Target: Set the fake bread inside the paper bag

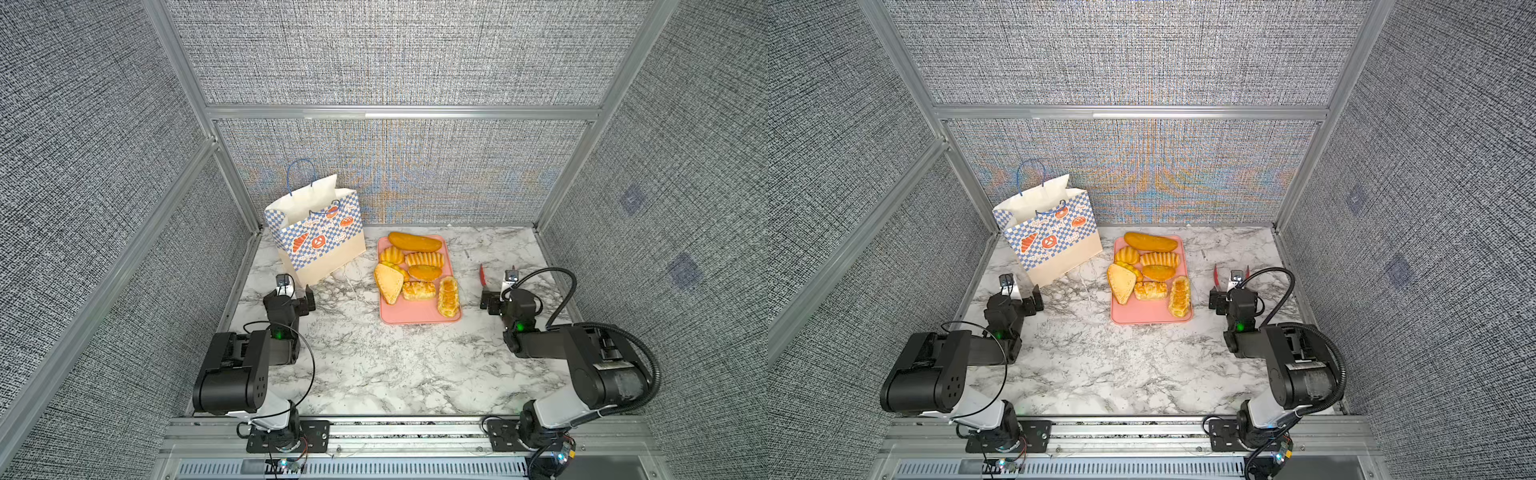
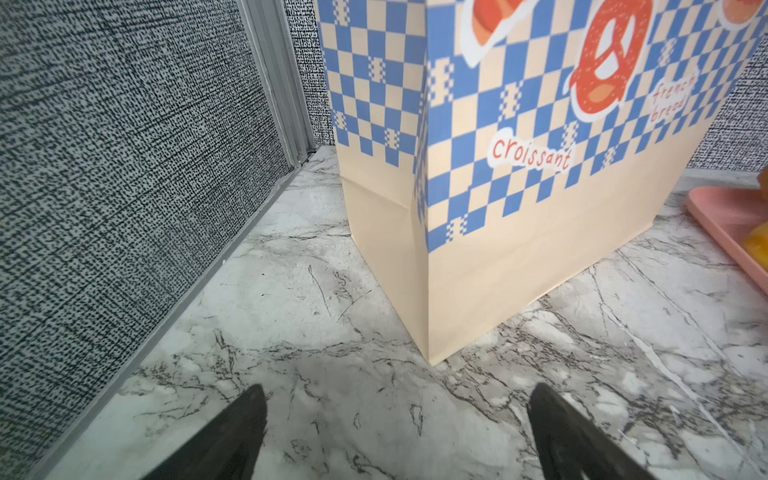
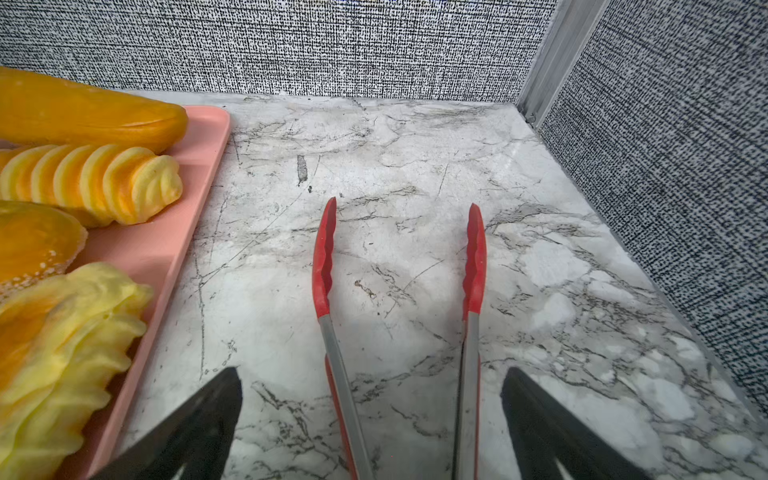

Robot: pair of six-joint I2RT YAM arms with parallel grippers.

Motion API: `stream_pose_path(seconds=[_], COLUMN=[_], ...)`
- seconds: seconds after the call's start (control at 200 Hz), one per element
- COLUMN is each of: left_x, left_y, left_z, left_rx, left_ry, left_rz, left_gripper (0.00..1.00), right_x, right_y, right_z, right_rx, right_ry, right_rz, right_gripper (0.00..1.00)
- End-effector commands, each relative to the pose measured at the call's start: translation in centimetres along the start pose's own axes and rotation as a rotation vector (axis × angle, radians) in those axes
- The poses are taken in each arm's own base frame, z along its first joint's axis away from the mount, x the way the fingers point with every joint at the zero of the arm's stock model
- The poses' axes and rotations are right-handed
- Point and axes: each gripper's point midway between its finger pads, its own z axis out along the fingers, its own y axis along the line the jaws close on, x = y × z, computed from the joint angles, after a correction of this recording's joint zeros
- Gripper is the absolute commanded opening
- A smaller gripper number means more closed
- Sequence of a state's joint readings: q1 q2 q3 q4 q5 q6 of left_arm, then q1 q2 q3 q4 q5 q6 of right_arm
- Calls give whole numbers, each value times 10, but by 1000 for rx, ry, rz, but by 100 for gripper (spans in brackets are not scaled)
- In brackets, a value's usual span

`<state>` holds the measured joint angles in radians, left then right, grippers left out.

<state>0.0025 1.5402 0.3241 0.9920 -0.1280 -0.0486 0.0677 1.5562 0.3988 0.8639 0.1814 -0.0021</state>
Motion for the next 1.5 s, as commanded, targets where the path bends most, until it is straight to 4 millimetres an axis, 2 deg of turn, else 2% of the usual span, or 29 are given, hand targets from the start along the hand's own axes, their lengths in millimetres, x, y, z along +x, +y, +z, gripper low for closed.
stream_pose_path(seconds=[0.0, 0.235, 1.496], left_x=[-6, -6, -6], left_y=[-1, -1, -1], left_z=[0, 0, 0], left_rx=[8, 8, 8], left_ry=[-19, -20, -21], left_rz=[6, 8, 6], left_gripper=[98, 98, 99], right_x=[-3, -3, -4], right_y=[0, 6, 6], right_z=[-3, -4, -5], right_rx=[-6, -30, -33], right_ry=[-24, -22, -30], right_rz=[5, -11, -7], right_gripper=[99, 99, 99])
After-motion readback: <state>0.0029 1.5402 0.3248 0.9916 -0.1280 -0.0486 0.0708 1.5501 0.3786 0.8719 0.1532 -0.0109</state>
